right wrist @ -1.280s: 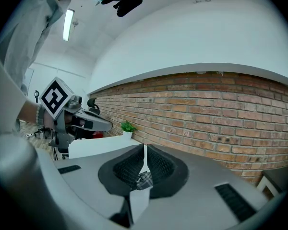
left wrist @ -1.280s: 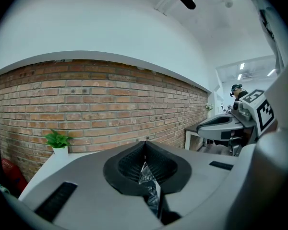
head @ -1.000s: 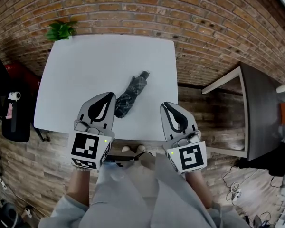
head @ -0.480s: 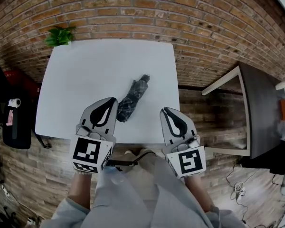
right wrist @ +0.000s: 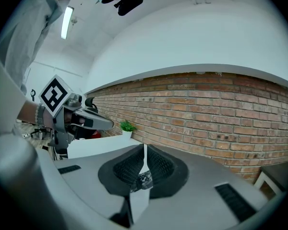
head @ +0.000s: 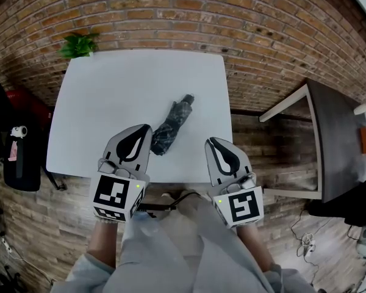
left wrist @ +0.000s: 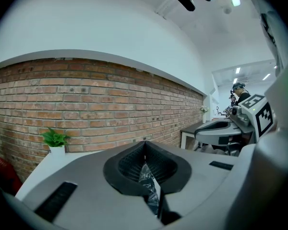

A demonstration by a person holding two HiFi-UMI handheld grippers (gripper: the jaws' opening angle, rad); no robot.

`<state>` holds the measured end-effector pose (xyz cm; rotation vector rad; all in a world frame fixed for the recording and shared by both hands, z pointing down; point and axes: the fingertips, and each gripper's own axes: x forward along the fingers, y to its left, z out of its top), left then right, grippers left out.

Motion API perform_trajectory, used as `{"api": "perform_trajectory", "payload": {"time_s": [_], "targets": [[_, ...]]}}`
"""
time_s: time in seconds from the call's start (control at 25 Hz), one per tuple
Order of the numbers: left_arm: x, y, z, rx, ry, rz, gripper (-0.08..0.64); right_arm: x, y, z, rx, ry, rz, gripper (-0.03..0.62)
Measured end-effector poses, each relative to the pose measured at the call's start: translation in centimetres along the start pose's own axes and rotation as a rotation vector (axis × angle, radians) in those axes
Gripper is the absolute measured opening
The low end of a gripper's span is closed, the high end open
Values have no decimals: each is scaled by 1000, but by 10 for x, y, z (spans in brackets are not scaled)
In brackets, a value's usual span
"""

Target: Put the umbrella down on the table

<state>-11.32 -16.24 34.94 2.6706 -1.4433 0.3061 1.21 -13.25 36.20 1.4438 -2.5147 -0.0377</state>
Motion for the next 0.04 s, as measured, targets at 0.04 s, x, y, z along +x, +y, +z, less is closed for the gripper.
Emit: {"api": "perform_trajectory", "payload": {"time_s": [0.04], "targets": [[-1,1,0,-1,-1,1,18,0,0,0,0,-1,-1,48]]}}
